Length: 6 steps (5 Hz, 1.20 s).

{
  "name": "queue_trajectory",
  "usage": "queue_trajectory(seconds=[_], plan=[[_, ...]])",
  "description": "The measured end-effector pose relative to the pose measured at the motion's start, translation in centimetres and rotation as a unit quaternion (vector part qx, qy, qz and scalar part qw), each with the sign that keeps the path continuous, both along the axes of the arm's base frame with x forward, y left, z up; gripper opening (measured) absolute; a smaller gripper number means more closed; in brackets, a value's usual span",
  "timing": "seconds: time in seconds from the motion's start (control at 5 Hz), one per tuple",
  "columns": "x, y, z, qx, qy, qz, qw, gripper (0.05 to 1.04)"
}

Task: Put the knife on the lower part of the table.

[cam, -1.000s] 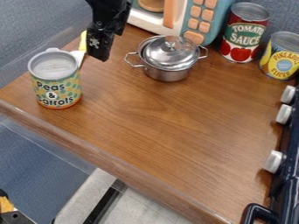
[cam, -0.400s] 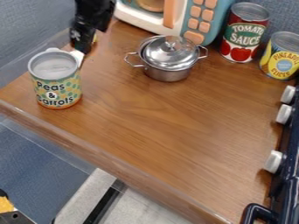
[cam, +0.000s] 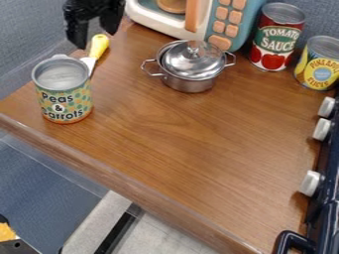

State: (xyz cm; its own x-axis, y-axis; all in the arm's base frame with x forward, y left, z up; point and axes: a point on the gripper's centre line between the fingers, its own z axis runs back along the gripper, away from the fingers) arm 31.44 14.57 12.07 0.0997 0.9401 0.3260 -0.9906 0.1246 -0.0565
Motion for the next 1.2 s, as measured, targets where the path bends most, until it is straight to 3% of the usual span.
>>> queue_trajectory(seconds=[0.2, 0.4, 0.8, 1.0, 1.2], plan=[[0.7, 1.5, -0.7, 0.004, 0.023, -0.093, 0.9954, 1.000], [1.7, 2.8, -1.4, -0.008, 0.039, -0.167, 0.9852, 1.000], [3.3, 2.6, -3.2, 0.001, 0.058, -0.301, 0.9517, 1.000], [3.8, 2.5, -4.3, -0.007, 0.065, -0.330, 0.9417, 1.000], [4.1, 2.7, -5.0, -0.006, 0.068, -0.335, 0.9398, 1.000]])
